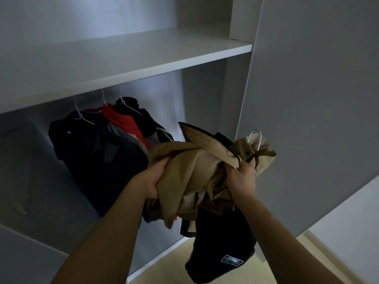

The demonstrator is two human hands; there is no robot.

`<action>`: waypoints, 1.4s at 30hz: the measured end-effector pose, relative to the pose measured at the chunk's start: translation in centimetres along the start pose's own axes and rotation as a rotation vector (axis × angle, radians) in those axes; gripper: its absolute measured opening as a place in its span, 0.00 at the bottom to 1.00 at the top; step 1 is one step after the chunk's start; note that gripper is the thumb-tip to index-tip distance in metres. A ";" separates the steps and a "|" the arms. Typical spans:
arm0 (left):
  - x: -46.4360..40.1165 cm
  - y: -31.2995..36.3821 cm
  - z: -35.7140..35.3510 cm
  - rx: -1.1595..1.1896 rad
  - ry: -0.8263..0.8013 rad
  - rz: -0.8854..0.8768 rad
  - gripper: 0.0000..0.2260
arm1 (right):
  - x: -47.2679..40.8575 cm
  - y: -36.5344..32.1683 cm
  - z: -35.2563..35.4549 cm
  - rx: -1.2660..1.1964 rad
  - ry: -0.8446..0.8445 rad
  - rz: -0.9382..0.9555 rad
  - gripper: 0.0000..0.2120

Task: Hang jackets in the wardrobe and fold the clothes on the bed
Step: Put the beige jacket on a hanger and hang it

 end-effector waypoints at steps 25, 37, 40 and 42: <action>2.5 0.2 -3.1 0.366 0.070 -0.208 0.17 | 1.8 2.1 0.7 -0.026 0.184 -0.141 0.13; 4.5 2.3 -0.9 -0.156 0.248 -0.193 0.06 | 2.5 4.3 0.5 -0.081 0.290 -0.224 0.14; 6.7 3.9 -1.4 -0.600 0.321 -0.542 0.05 | 2.0 5.0 0.7 -0.093 0.365 -0.328 0.17; 10.3 4.7 -3.8 -1.000 0.409 -0.985 0.07 | 1.7 5.4 0.7 -0.134 0.387 -0.376 0.18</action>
Point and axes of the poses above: each hand's wrist, its own x-axis away from the middle knuckle, its own z-axis out of the back of the hand, y = z × x, the point moved 4 cm from there along -x, towards the middle knuckle, and after that the axes turned 14 degrees about -x, right-handed, at the moved point
